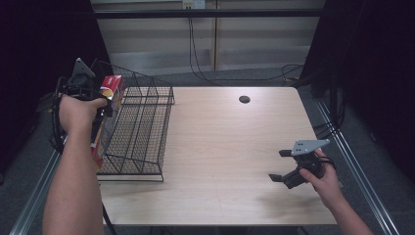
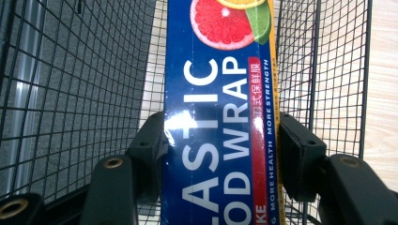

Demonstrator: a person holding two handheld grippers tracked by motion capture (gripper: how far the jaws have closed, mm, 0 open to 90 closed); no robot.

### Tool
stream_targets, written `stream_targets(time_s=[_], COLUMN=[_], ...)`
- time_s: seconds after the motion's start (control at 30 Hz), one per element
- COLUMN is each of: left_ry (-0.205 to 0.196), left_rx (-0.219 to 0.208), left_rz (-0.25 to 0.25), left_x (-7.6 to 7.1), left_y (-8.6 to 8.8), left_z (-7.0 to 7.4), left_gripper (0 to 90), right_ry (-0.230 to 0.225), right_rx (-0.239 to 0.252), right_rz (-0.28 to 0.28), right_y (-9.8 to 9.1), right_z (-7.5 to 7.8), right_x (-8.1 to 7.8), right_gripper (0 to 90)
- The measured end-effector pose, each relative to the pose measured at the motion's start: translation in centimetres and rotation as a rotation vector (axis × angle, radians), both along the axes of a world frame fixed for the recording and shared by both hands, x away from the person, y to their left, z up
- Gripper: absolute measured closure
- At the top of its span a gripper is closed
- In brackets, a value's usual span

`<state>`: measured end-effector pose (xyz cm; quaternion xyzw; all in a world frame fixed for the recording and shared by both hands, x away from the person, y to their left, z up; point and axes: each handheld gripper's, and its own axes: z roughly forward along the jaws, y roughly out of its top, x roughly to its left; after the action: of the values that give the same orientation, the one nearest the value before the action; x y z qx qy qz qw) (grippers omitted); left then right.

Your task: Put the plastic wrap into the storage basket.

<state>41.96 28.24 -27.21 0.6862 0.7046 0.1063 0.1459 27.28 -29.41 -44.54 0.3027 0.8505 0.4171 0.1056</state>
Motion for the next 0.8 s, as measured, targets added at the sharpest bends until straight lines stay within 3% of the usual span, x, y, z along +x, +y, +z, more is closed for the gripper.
stream_targets(time_s=[0.8], left_ry=[-0.002], left_rx=[-0.001], left_rz=[0.021], left_x=[0.59], left_y=[-0.27], left_z=[-0.64], left_gripper=[42.6], right_ry=[-0.003], right_rx=[-0.001], right_rz=[0.0], right_y=[-0.04], right_z=[0.04], right_x=[-0.05], right_gripper=[1.7])
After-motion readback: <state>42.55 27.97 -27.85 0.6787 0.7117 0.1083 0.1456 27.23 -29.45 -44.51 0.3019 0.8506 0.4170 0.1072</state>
